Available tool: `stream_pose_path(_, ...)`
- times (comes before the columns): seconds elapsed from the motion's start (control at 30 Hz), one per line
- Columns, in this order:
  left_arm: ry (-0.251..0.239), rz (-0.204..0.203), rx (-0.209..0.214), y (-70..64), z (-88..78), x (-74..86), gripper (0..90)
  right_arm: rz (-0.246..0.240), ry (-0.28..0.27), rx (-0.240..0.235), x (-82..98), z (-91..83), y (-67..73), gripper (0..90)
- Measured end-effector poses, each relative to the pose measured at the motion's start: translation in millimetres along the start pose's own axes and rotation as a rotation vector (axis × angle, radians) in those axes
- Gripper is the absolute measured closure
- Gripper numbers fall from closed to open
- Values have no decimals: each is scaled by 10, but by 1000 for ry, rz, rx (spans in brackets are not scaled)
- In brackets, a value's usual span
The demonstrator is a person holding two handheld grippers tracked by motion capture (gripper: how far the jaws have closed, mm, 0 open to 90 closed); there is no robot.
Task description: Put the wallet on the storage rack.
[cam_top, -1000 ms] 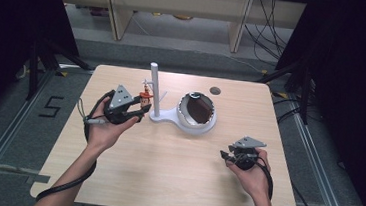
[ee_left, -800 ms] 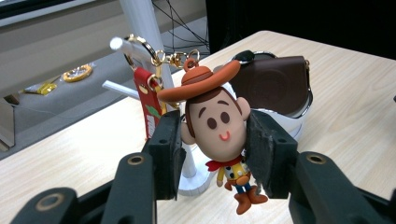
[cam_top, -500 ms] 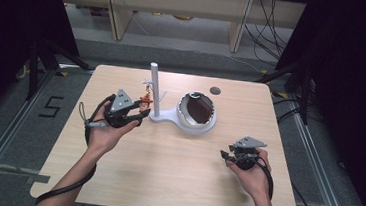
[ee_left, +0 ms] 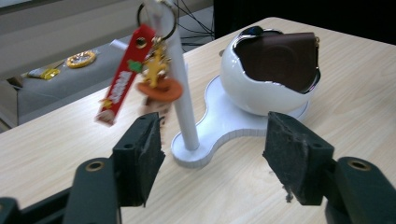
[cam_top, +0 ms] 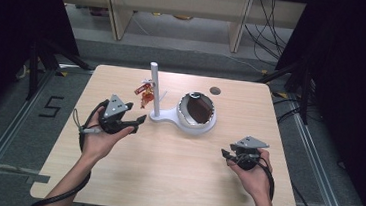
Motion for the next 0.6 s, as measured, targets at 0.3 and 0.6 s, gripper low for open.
stream_pose_path(0.3, -13, -36, -49, 261, -229, 363, 279, -22, -34, 17, 10, -10, -60, 572)
stream_pose_path(0.6, -4, -124, -114, 444, -421, 898, 276, 12, -47, 27, 71, 13, -88, 561)
Point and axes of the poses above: each handheld gripper's, and its own axes: z roughly forward along the jaws, x roughly out of its underside, y roughly to its left, the point moved 9 cm from there along z, roughly forward along the jaws, and after that the axes turned 11 degrees about -x, right-handed, at the moved point
